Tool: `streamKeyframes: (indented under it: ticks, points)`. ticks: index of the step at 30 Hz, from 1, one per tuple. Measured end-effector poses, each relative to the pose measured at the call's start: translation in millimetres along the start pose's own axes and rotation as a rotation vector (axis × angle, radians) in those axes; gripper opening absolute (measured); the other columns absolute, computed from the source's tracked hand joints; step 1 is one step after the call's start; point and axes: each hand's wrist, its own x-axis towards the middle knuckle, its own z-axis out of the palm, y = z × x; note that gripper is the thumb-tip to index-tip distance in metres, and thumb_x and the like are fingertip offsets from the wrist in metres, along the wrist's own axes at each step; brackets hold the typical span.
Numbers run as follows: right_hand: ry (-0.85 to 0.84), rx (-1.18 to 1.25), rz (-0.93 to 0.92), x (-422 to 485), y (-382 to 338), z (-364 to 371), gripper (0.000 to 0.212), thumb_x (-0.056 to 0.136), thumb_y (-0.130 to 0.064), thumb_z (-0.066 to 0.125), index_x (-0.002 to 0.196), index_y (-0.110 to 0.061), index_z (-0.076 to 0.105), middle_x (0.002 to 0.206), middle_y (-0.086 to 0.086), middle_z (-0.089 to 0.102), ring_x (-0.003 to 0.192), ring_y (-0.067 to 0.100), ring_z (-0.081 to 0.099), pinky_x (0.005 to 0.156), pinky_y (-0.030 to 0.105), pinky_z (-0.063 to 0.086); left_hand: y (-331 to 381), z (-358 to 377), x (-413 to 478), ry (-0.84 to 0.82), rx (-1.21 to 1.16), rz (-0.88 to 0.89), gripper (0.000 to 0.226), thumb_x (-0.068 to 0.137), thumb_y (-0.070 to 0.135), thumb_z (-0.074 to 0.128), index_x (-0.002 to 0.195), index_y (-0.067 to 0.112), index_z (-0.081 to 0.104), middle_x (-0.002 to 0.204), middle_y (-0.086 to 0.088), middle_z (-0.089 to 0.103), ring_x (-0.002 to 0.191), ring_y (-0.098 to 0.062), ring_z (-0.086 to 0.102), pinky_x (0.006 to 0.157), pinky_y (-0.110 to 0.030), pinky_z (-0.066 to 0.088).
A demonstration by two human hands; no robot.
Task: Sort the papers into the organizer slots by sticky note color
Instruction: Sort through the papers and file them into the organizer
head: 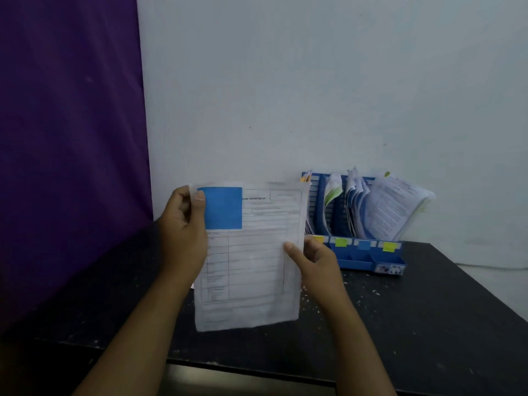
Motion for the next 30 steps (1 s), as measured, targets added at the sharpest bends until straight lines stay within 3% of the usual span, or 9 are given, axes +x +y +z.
streamKeyframes:
  ticks: [4,9,14,18,22,30]
  points:
    - [0.075,0.11,-0.038,-4.8,-22.3,-9.1,0.02,0.102,-0.027,0.065,0.12,-0.023,0.072,0.111,-0.009,0.079,0.103,0.006,0.075,0.084,0.027,0.063,6.6,9.9,-3.5,-0.053,-0.016,-0.129,0.018,0.104,0.043,0.063,0.12,0.036,0.059,0.106,-0.009,0.074,0.097,-0.022,0.073,0.082,-0.042,0.062]
    - [0.228,0.152,-0.045,-1.8,-32.5,-23.0,0.02,0.102,-0.032,0.065,0.121,-0.028,0.072,0.109,-0.016,0.079,0.101,0.002,0.074,0.08,0.024,0.061,2.7,18.9,-23.7,-0.198,0.12,-0.161,0.022,0.104,0.042,0.06,0.111,0.023,0.069,0.099,0.009,0.078,0.09,-0.013,0.077,0.072,-0.03,0.065]
    - [0.288,0.172,-0.029,-3.9,-34.6,-29.6,0.017,0.102,-0.032,0.064,0.117,-0.032,0.072,0.109,-0.017,0.078,0.101,0.001,0.074,0.082,0.026,0.061,-0.8,22.1,-29.1,-0.256,0.172,-0.178,0.019,0.103,0.042,0.061,0.104,0.025,0.07,0.097,0.012,0.079,0.086,-0.011,0.078,0.073,-0.037,0.067]
    - [0.3,0.189,-0.023,-3.4,-37.1,-31.3,0.013,0.102,-0.032,0.064,0.113,-0.034,0.071,0.105,-0.02,0.078,0.099,-0.001,0.074,0.071,0.017,0.059,0.3,24.6,-30.7,-0.262,0.18,-0.2,0.021,0.103,0.041,0.061,0.104,0.022,0.07,0.097,0.011,0.079,0.087,-0.011,0.078,0.075,-0.042,0.067]
    - [0.303,0.196,-0.035,-1.6,-43.5,-30.5,0.01,0.102,-0.029,0.065,0.108,-0.034,0.072,0.102,-0.022,0.078,0.097,-0.003,0.073,0.069,0.014,0.058,0.0,25.2,-32.4,-0.264,0.183,-0.229,0.021,0.103,0.04,0.061,0.107,0.02,0.069,0.1,0.009,0.078,0.088,-0.013,0.078,0.078,-0.048,0.067]
    - [0.309,0.196,-0.052,2.0,-45.8,-28.7,0.014,0.102,-0.03,0.066,0.114,-0.031,0.073,0.104,-0.02,0.078,0.097,-0.005,0.073,0.069,0.011,0.056,0.0,23.6,-32.4,-0.258,0.212,-0.231,0.02,0.103,0.042,0.061,0.105,0.023,0.068,0.098,0.013,0.078,0.086,-0.01,0.078,0.077,-0.048,0.067]
